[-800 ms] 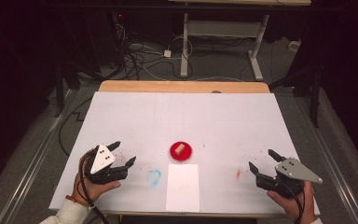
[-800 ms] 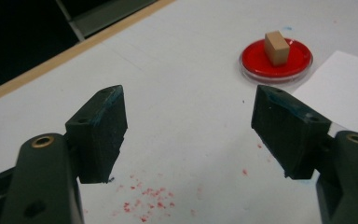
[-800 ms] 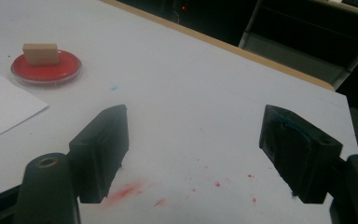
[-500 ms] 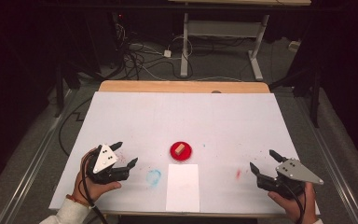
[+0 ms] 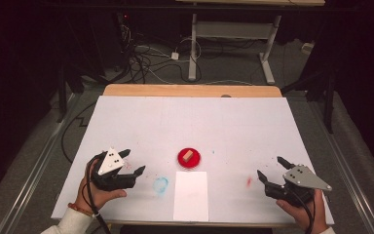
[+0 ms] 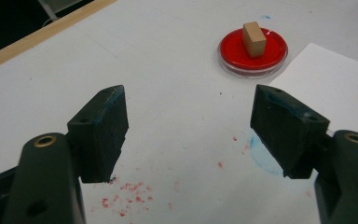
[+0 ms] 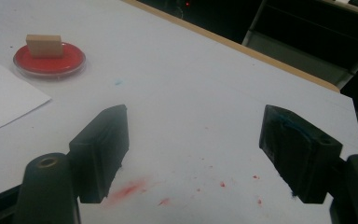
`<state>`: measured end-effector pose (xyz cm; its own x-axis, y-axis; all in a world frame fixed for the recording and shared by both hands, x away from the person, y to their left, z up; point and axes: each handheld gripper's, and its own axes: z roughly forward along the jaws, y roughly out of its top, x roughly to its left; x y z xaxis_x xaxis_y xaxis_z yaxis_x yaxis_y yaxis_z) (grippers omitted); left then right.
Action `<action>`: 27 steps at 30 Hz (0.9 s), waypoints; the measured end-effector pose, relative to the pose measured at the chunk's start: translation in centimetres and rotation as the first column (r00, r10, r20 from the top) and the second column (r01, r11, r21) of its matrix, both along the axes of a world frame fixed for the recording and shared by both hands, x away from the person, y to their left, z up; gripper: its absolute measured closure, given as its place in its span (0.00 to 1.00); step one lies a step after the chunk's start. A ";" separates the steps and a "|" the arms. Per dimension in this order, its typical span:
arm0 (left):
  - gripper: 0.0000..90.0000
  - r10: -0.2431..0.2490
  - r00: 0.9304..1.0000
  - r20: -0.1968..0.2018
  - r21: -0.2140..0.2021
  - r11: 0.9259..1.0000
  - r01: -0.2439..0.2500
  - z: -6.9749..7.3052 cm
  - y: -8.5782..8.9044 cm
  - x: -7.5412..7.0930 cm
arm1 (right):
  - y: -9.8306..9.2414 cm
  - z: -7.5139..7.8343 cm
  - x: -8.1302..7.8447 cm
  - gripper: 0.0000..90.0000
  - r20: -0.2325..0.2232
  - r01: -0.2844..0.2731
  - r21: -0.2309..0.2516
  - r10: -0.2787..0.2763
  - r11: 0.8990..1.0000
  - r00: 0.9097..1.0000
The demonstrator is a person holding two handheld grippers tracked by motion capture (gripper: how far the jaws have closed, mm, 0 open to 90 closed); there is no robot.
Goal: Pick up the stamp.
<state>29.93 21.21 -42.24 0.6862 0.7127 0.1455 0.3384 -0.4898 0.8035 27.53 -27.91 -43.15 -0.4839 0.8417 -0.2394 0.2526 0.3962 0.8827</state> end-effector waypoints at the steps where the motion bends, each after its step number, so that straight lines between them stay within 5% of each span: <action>1: 0.29 0.000 1.000 0.000 0.000 1.000 0.000 0.0 0.0 0.0 | 0.0 0.0 0.0 0.27 -0.001 -0.001 -0.001 0.001 1.000 1.000; 18: 0.27 -0.070 0.997 -0.033 0.060 0.996 0.072 1.0 -3.6 1.5 | 0.3 -0.3 0.1 0.27 -0.004 -0.006 -0.028 0.006 1.000 1.000; 22: 0.29 -0.046 0.996 -0.074 0.133 0.990 0.055 1.0 -5.5 2.2 | 0.3 -0.3 0.2 0.27 -0.012 -0.020 -0.036 0.019 0.999 1.000; 27: 0.29 -0.081 0.990 -0.113 0.127 0.987 0.095 1.4 -7.2 3.2 | 0.4 -0.5 0.2 0.27 -0.017 -0.029 -0.046 0.028 0.999 0.999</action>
